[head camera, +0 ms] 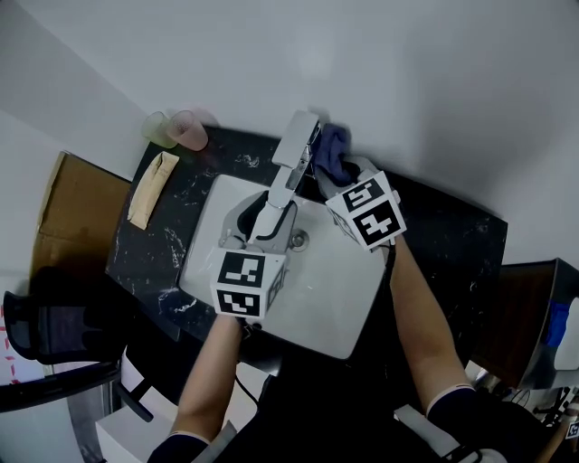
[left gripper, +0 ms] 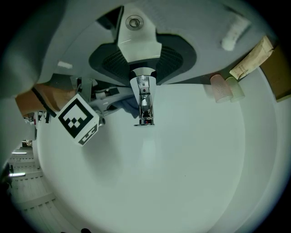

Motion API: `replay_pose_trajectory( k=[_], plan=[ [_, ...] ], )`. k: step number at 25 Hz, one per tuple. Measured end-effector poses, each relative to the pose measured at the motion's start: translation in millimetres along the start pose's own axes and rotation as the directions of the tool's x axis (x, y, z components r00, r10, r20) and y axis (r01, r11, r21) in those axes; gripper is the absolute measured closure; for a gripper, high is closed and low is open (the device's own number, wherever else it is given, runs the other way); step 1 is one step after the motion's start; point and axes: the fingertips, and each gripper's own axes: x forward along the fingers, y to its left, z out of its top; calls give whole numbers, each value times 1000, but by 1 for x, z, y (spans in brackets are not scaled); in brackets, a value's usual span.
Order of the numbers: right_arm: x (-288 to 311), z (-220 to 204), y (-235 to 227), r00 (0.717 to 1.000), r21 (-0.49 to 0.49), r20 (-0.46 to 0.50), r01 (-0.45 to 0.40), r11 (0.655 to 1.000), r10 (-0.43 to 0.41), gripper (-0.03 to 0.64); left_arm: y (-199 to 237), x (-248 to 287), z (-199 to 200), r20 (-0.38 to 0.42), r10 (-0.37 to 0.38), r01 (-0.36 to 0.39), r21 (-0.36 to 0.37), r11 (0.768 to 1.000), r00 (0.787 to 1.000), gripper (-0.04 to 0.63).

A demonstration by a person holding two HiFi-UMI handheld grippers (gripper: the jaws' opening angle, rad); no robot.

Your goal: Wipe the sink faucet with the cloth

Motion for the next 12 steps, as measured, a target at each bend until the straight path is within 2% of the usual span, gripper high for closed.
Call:
replay_pose_trajectory(
  k=[3, 6, 12],
  plan=[
    [-14, 27, -3, 996, -38, 88, 21, 999, -17, 557, 1, 1, 0, -2, 0, 0, 8, 1000, 1000, 410],
    [-26, 41, 1, 991, -70, 135, 21, 997, -11, 557, 1, 1, -1, -3, -6, 6, 13, 1000, 1000, 410],
    [-46, 59, 37, 977, -170, 201, -38, 985, 73, 557, -1, -1, -4, -36, -26, 26, 15, 1000, 999, 408]
  ],
)
